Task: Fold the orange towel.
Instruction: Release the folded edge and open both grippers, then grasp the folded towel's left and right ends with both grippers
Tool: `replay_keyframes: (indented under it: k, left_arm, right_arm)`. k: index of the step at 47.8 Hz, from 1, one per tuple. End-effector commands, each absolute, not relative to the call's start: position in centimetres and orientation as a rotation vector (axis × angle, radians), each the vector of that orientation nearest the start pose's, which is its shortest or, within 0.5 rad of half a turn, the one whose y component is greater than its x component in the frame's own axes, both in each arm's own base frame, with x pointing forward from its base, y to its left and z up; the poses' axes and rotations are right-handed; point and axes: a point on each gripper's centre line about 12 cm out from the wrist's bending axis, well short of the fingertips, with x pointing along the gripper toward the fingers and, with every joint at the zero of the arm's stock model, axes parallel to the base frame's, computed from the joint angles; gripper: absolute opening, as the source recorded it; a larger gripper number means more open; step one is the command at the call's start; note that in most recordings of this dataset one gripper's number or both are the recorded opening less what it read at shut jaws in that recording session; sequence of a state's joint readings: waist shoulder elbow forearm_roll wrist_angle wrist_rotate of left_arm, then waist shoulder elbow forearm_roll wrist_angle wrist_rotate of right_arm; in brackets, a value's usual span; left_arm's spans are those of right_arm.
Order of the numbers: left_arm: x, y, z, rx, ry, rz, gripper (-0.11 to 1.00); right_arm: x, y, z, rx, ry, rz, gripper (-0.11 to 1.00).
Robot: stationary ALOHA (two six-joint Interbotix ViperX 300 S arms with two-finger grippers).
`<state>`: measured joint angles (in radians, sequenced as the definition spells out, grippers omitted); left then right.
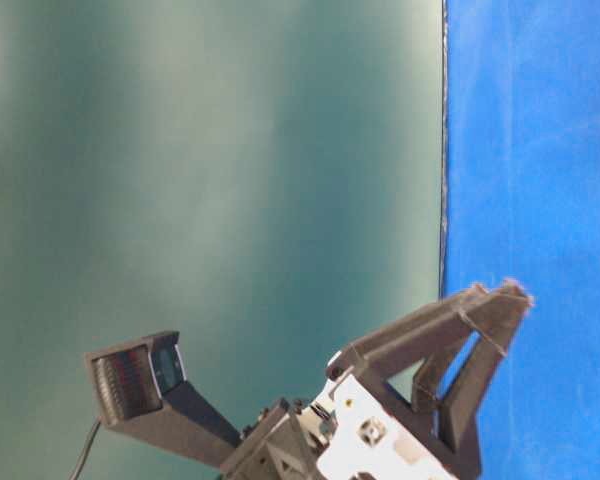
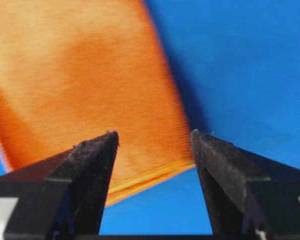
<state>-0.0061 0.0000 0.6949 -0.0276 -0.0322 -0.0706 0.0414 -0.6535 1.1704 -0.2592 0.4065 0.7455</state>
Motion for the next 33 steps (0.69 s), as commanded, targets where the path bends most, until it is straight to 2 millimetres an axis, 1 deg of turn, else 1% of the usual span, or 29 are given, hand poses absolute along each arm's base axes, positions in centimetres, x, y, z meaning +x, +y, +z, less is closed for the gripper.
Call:
replay_keyframes:
  k: [1, 7, 14, 19, 25, 30, 33]
  left_arm:
    - [38.7, 0.0, 17.1, -0.092, 0.631, 0.031, 0.71]
    - [39.0, 0.7, 16.0, -0.097, 0.646, 0.049, 0.71]
    - [39.7, 1.7, 13.5, -0.104, 0.660, 0.074, 0.71]
    - [40.0, 2.3, 12.0, -0.109, 0.681, 0.089, 0.71]
    - [40.0, 2.9, 10.1, -0.115, 0.723, 0.107, 0.71]
    - [40.0, 3.0, 9.1, -0.117, 0.748, 0.109, 0.71]
    - [40.0, 2.9, 8.9, -0.118, 0.757, 0.109, 0.70]
  right_arm:
    - [20.1, -0.8, 15.9, 0.394, 0.880, -0.302, 0.62]
    - [20.2, -1.3, 14.8, 0.376, 0.926, -0.329, 0.62]
    - [20.3, -2.0, 12.9, 0.368, 1.002, -0.368, 0.62]
    - [20.6, -2.0, 11.8, 0.358, 1.033, -0.365, 0.62]
    - [21.0, -1.8, 10.7, 0.363, 1.045, -0.348, 0.62]
    - [21.1, -1.6, 9.9, 0.366, 1.057, -0.339, 0.61]
    - [21.1, -1.6, 9.8, 0.366, 1.059, -0.338, 0.61]
